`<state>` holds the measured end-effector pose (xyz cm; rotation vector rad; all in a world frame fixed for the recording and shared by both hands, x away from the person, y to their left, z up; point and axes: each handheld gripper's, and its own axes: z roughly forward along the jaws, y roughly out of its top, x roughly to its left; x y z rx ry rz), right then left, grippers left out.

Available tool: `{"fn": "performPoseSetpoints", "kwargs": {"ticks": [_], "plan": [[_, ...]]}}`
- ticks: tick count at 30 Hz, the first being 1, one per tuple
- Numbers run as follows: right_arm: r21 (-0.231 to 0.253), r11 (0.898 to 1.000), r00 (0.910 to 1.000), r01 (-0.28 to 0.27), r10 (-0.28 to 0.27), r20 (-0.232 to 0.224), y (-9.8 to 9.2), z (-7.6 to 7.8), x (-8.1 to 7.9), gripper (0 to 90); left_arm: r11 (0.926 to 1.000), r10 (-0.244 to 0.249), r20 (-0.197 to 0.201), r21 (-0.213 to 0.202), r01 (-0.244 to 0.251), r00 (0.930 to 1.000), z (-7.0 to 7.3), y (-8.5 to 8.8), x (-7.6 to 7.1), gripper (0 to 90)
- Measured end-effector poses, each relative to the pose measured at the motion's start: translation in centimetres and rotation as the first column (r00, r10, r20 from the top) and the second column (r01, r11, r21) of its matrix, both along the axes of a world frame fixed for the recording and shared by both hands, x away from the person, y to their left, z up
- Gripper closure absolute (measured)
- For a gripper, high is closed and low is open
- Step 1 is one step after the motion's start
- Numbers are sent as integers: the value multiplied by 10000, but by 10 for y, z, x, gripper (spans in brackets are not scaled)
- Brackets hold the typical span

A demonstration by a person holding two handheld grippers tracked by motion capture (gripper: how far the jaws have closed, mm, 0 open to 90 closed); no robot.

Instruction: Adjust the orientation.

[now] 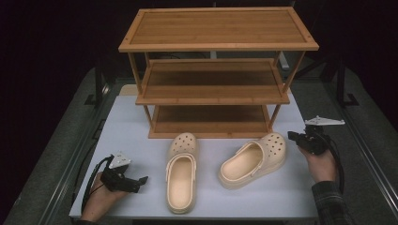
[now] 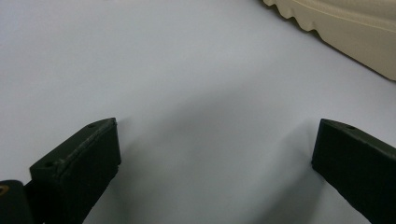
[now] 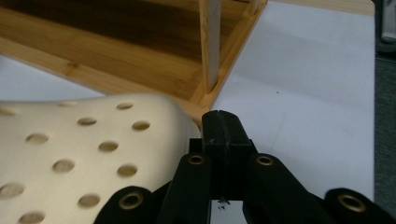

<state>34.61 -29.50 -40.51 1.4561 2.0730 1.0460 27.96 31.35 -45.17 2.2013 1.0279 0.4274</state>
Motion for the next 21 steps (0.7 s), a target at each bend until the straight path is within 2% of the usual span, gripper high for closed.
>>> {"fn": "performPoseSetpoints", "kwargs": {"ticks": [6,8,10,12,15,21], "plan": [[231,9995,9998,-207,209,-78,-2,-8,15,899,10000,5,-17,0,-5,10000,0,0,0,4],[375,9985,9989,-394,403,-230,0,-12,17,900,10000,-1,-30,-2,1,10000,0,0,0,4],[200,9983,9976,-553,561,-402,4,-15,18,900,10000,2,-33,-6,-2,10000,0,0,0,4],[151,9982,9976,-583,588,-366,6,-15,19,900,10000,2,-39,-1,-2,10000,0,0,0,4],[262,9979,9975,-601,610,-362,6,-15,18,900,10000,2,-37,-3,-2,10000,0,0,0,4],[285,9934,9932,-1112,1121,-326,16,-16,18,900,10000,3,-42,-2,-3,10000,0,0,0,4]]}}
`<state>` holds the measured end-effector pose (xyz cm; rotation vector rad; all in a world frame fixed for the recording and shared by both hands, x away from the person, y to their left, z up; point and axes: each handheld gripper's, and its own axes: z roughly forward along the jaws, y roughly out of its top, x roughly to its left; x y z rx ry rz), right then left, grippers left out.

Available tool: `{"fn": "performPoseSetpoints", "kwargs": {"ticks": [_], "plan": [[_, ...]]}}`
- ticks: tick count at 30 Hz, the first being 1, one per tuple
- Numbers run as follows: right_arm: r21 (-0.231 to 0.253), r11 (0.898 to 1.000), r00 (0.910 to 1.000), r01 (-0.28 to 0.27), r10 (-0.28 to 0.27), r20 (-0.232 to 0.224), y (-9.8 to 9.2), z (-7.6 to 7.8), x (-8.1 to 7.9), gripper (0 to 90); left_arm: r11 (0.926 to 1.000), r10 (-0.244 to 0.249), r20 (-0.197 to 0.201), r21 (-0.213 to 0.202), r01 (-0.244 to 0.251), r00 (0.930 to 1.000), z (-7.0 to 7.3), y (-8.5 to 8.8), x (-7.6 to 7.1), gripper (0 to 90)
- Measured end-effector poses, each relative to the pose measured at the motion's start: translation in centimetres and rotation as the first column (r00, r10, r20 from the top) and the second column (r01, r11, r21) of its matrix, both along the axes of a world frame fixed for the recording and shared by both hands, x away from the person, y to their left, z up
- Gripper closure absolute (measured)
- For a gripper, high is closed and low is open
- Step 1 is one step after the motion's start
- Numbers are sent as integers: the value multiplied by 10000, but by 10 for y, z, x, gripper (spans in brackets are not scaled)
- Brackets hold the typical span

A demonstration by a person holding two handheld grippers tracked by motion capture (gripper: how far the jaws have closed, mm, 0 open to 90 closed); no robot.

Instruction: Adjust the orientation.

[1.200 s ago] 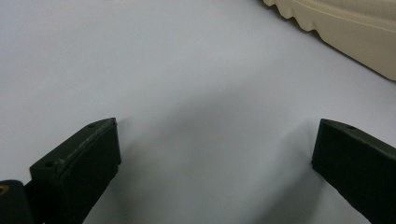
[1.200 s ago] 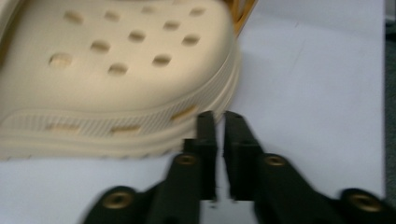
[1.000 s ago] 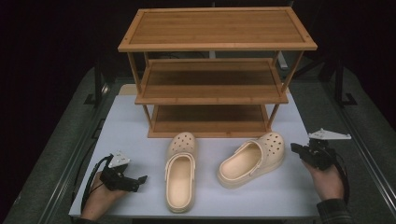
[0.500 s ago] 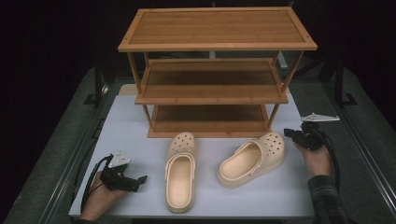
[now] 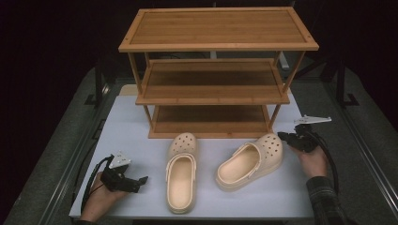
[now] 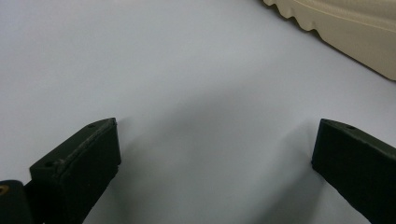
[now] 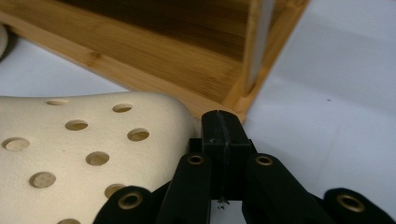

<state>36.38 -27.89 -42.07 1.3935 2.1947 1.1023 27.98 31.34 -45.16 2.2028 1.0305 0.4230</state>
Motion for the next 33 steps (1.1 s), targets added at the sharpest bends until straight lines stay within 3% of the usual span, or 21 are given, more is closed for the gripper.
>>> {"fn": "performPoseSetpoints", "kwargs": {"ticks": [17,21,25,33], "plan": [[67,9919,9919,-1269,1269,-40,30,0,-3,900,10000,-21,5,-3,21,10000,0,0,0,4],[14,9944,9944,-1057,1057,91,29,3,-6,900,10000,-21,13,-15,21,10000,0,0,0,4],[101,9969,9969,-784,783,87,17,7,-21,899,10000,-21,32,-15,21,10000,0,0,0,4],[-149,9933,9933,-1143,1139,-209,15,4,-63,899,10000,-20,23,-16,20,10000,0,0,0,4]]}}
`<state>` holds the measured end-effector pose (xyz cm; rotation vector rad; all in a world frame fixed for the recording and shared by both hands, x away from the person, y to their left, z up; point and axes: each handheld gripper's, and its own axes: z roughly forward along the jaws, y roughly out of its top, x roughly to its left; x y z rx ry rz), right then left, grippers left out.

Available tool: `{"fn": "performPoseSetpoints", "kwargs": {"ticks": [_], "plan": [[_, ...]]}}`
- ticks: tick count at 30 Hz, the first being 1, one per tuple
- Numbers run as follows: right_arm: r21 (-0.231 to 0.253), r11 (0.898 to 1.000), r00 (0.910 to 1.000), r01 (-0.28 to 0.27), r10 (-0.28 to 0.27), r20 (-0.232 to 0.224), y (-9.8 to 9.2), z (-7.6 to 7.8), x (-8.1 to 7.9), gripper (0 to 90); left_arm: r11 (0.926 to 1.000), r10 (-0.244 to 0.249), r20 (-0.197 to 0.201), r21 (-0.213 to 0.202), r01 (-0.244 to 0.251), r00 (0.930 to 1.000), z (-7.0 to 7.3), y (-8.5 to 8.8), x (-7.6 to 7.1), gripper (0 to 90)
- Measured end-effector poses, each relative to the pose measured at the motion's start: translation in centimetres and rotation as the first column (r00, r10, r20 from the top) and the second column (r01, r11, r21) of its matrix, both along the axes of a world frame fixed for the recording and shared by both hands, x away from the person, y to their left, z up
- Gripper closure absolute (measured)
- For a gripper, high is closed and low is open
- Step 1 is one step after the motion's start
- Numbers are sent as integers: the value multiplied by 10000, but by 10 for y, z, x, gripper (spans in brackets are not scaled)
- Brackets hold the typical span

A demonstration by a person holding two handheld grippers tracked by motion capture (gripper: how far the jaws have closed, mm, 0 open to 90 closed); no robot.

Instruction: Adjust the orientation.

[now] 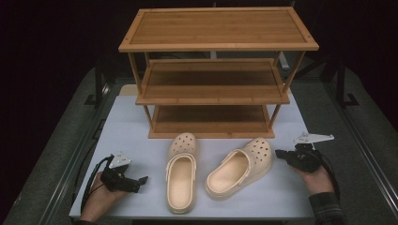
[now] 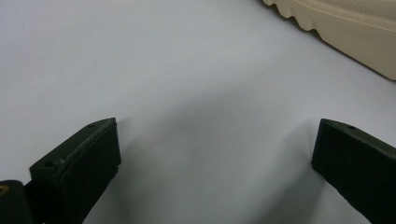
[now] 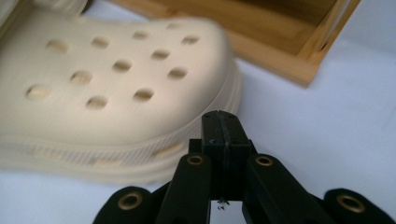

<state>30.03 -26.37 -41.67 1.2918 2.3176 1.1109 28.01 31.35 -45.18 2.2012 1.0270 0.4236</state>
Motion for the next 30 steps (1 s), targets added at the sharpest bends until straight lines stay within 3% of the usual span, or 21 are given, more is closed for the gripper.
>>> {"fn": "performPoseSetpoints", "kwargs": {"ticks": [8,17,30], "plan": [[-212,9983,9975,-536,526,-469,7,-11,-16,899,10000,12,-13,-26,-12,10000,0,0,0,4],[-243,9958,9950,-879,866,-496,15,-14,-10,899,10000,10,4,-4,-10,10000,0,0,0,4],[-194,9891,9882,-1459,1448,-503,36,-15,11,899,10000,-5,3,-7,5,10000,0,0,0,4]]}}
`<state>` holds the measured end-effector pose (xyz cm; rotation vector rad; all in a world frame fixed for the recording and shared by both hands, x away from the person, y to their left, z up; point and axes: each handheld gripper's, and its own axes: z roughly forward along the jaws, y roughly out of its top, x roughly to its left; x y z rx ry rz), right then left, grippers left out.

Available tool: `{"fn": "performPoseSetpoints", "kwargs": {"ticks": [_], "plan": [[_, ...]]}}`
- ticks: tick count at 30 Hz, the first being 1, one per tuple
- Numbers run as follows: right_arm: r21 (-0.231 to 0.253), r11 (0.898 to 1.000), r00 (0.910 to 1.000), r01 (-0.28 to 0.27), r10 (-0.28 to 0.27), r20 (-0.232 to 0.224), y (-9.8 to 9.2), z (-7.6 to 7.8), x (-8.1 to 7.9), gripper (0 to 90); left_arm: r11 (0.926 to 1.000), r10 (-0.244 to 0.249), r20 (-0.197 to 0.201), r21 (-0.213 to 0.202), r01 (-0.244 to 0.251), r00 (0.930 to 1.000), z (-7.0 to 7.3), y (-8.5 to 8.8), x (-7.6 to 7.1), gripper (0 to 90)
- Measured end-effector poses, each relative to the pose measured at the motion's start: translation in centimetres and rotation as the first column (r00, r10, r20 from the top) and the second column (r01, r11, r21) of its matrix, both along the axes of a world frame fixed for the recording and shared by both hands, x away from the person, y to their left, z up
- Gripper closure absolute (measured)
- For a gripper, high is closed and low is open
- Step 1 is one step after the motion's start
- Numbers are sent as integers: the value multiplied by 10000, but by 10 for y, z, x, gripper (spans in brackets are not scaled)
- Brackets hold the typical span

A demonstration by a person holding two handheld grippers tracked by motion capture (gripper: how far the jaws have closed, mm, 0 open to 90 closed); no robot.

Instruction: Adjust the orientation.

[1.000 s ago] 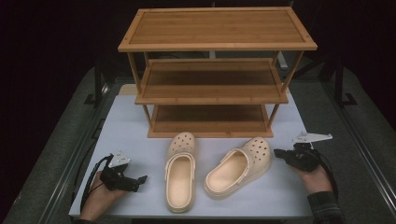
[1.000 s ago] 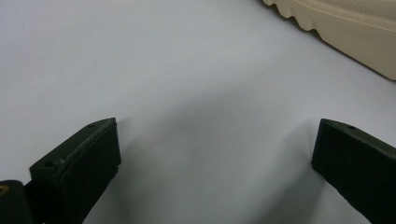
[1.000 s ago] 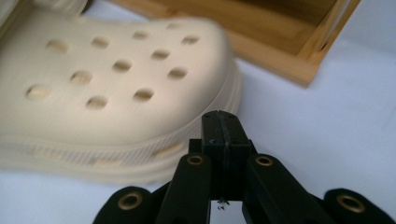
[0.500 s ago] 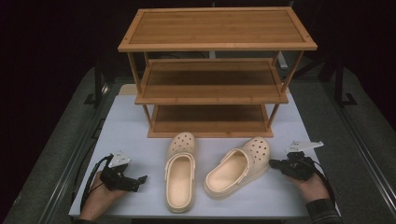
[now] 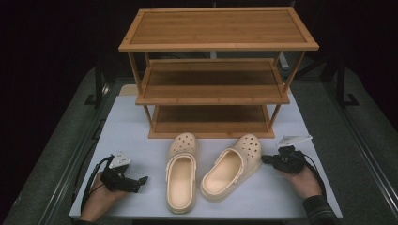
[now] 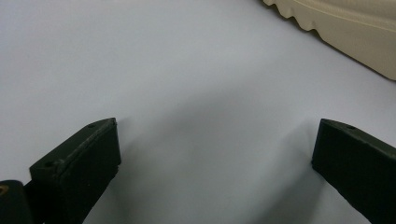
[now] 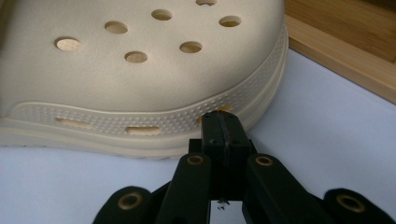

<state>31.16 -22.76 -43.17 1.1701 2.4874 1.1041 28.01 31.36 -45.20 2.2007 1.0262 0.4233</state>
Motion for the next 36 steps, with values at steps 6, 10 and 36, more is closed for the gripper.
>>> {"fn": "performPoseSetpoints", "kwargs": {"ticks": [6,10,36], "plan": [[97,9997,9997,-226,226,-39,8,-1,9,899,10000,4,-14,1,-4,10000,0,0,0,4],[82,9992,9992,-402,402,-34,17,0,16,899,10000,4,-17,1,-4,10000,0,0,0,4],[163,9951,9949,-977,972,276,60,-3,48,899,10000,5,-14,1,-5,10000,0,0,0,4]]}}
